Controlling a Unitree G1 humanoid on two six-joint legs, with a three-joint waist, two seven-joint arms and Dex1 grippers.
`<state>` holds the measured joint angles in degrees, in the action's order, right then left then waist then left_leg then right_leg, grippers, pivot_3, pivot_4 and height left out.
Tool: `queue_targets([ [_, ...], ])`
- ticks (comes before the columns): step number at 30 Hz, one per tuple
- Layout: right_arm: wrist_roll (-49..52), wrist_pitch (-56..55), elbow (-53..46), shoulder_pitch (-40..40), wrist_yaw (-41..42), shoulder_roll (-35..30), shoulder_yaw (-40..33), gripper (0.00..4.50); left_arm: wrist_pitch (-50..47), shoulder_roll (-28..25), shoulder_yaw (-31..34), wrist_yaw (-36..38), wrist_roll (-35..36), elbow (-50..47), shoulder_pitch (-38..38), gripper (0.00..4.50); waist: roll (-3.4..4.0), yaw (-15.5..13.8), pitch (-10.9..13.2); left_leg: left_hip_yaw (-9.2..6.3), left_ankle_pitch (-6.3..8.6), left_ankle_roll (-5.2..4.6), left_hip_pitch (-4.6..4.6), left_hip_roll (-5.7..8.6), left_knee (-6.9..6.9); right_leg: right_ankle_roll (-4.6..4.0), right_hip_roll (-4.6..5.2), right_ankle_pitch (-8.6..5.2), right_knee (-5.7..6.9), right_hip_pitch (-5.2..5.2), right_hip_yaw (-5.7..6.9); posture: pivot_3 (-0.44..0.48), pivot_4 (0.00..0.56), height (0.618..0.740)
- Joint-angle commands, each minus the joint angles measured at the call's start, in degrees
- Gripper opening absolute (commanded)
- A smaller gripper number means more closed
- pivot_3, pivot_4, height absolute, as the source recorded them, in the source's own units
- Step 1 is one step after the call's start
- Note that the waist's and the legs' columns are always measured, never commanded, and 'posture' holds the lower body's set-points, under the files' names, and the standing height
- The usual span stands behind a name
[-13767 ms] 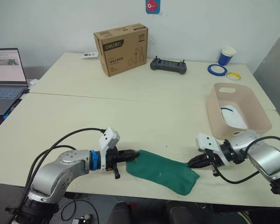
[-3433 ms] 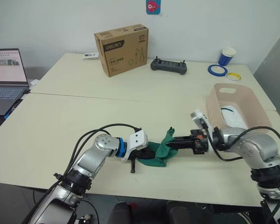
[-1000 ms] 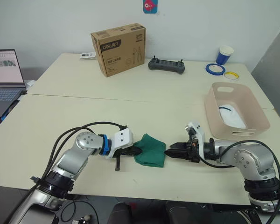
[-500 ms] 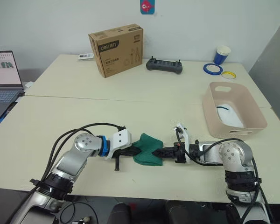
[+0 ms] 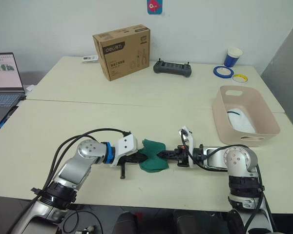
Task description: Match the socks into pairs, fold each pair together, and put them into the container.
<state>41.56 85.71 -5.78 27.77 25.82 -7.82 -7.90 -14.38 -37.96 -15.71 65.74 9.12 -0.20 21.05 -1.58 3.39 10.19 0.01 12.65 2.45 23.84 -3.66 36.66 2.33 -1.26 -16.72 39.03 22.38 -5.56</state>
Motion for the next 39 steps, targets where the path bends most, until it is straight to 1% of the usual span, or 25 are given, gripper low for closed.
queue_targets([
  [1,1.2,-0.3,-1.4,0.4,-0.3,0.0,-1.7,0.04,-0.6,-0.2,-0.5,0.1,-0.9,0.8,-0.7,0.0,0.0,0.0,0.0,0.0,0.0,0.0,0.0,0.0,0.0,0.0,0.0,0.0,0.0,0.0,0.0,0.0,0.15,0.74],
  [10,2.0,0.4,-3.1,0.6,-0.2,-0.2,-2.0,0.04,-0.1,0.0,-0.5,0.3,-0.9,1.3,-0.3,0.0,0.0,0.0,0.0,0.01,0.0,0.0,0.0,0.0,-0.01,-0.01,0.0,-0.01,-0.01,0.01,0.0,0.0,0.15,0.74],
  [12,1.8,0.3,-3.6,0.5,-0.5,0.0,-1.8,0.04,-0.8,0.8,0.3,0.3,0.8,0.2,-0.2,0.0,0.0,0.0,0.0,0.01,0.0,0.0,0.01,0.0,-0.02,-0.01,0.0,-0.01,-0.01,0.02,0.0,0.0,0.15,0.74],
  [15,2.0,0.0,-5.1,0.5,-0.3,-0.7,-1.9,0.04,-6.1,1.0,3.8,0.6,6.5,-4.2,-0.2,0.0,0.0,0.0,0.0,0.01,0.0,0.0,0.04,0.0,-0.02,-0.01,0.01,-0.01,-0.01,0.04,0.0,0.0,0.15,0.74],
  [17,2.9,0.6,-6.7,0.6,-0.1,-1.3,-3.4,0.04,-7.2,0.5,6.5,1.0,9.9,-7.3,-0.6,0.0,0.0,0.0,0.0,0.01,0.0,0.0,0.18,0.0,-0.02,0.0,0.01,0.0,-0.01,0.19,-0.01,0.0,0.15,0.74],
  [19,3.6,1.1,-8.3,0.6,0.1,-2.0,-4.9,0.0,-9.6,0.4,9.1,1.1,13.9,-10.9,-0.9,0.38,0.0,-0.1,0.0,-0.01,0.0,0.0,0.4,0.0,-0.01,0.0,0.01,0.0,0.0,0.38,0.01,0.0,0.15,0.74],
  [20,4.3,1.4,-9.5,0.6,0.5,-2.8,-5.6,0.0,-12.6,0.3,11.0,0.3,16.9,-13.4,-0.8,0.54,0.0,-0.1,0.0,-0.01,0.0,0.0,0.5,0.0,-0.01,0.0,0.0,0.0,0.0,0.48,0.01,0.0,0.15,0.74],
  [22,6.0,2.4,-12.0,1.1,1.0,-4.7,-8.0,0.0,-18.9,-0.4,15.2,-1.3,23.0,-17.5,0.7,1.17,0.0,-0.1,0.0,-0.01,0.0,0.0,0.83,0.0,0.0,0.0,0.0,0.01,0.04,0.83,0.01,0.0,0.15,0.74],
  [24,7.0,2.1,-14.1,1.9,1.4,-7.3,-9.8,0.0,-23.8,-1.8,18.1,-2.4,27.3,-19.4,3.3,1.81,-0.01,-0.1,0.0,-0.06,0.0,0.0,0.93,0.01,0.01,-0.01,0.0,0.03,0.03,0.89,0.05,0.0,0.15,0.74],
  [27,8.3,1.9,-14.8,4.1,1.2,-10.4,-12.9,0.0,-27.0,-3.3,18.9,-3.3,29.1,-18.8,6.9,2.79,-0.01,-0.1,0.0,-0.07,0.0,0.0,0.92,0.02,0.01,0.04,0.0,0.0,0.02,0.89,0.06,0.0,0.15,0.74],
  [29,8.5,1.3,-14.7,5.6,1.1,-12.8,-14.5,0.0,-26.0,-3.7,18.3,-3.4,27.8,-17.2,8.6,3.38,0.0,-0.1,0.0,-0.04,0.0,0.0,0.9,0.03,0.01,0.05,-0.01,0.0,0.0,0.88,0.04,0.0,0.15,0.74],
  [32,8.1,-0.4,-13.5,9.0,2.2,-19.1,-15.8,0.0,-23.8,-1.7,17.0,-4.7,26.1,-14.8,12.2,4.4,0.03,-0.1,0.1,-0.02,0.0,0.0,0.89,0.04,0.01,0.04,0.0,0.01,0.0,0.88,0.03,0.0,0.15,0.74],
  [35,6.9,-3.8,-10.0,13.2,5.4,-27.2,-15.2,0.0,-23.9,2.3,15.7,-6.8,26.6,-13.8,16.8,4.46,0.04,-0.4,0.1,0.0,-0.01,0.0,0.93,0.08,0.07,0.06,0.02,0.03,-0.01,0.88,0.02,0.0,0.15,0.74],
  [38,-0.8,-14.8,-3.7,17.1,10.8,-39.6,-9.6,0.0,-21.5,9.7,13.1,-11.3,24.1,-10.5,24.3,4.46,0.08,-1.2,0.2,0.03,0.0,0.0,0.95,0.13,0.16,0.07,0.06,0.05,-0.07,0.85,0.01,0.0,0.15,0.74],
  [39,-3.0,-18.1,-2.0,17.6,12.1,-42.2,-7.6,0.0,-20.6,11.2,12.4,-12.0,23.2,-9.7,25.7,4.46,0.08,-1.5,0.2,0.08,0.0,0.0,0.97,0.16,0.15,0.11,0.1,0.08,-0.11,0.87,0.0,0.0,0.15,0.74],
])
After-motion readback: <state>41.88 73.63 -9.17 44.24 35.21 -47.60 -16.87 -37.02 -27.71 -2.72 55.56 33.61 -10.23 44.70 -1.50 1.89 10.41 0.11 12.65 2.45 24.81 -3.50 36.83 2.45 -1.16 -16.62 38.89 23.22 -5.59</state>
